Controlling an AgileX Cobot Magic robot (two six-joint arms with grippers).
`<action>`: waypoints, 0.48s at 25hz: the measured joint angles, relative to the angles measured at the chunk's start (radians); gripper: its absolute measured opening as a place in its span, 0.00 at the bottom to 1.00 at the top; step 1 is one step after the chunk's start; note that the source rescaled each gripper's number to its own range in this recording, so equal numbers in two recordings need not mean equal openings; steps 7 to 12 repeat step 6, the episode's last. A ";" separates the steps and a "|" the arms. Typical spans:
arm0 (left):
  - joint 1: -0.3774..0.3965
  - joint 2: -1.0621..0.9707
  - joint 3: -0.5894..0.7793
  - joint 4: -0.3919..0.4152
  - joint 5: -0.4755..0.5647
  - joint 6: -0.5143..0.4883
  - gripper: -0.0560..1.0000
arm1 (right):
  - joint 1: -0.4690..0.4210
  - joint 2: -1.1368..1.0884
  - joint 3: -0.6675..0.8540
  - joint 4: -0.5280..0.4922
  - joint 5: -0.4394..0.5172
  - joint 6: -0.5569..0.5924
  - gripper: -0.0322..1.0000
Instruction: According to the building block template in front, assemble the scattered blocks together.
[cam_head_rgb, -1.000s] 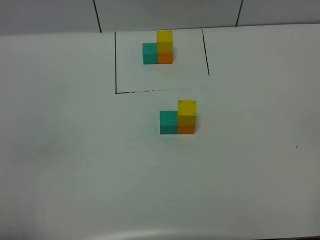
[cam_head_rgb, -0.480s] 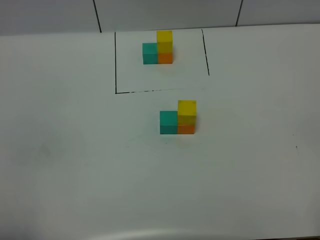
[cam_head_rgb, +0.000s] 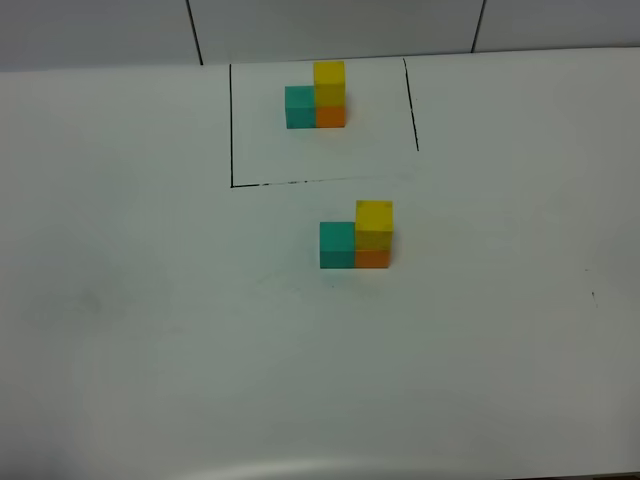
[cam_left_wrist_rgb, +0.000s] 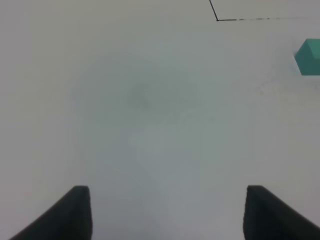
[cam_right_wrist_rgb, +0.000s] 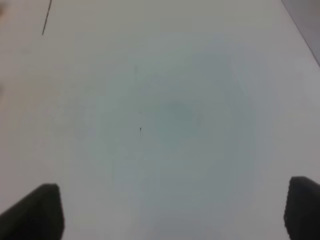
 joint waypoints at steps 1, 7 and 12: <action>0.000 0.000 0.000 0.000 0.000 0.000 0.42 | 0.000 0.000 0.000 -0.001 0.000 0.001 0.77; 0.000 0.000 0.000 0.000 0.000 0.000 0.42 | 0.000 0.000 0.000 -0.001 0.000 0.007 0.76; 0.000 0.000 0.000 0.000 0.000 0.000 0.42 | 0.000 0.000 0.000 -0.001 0.000 0.007 0.76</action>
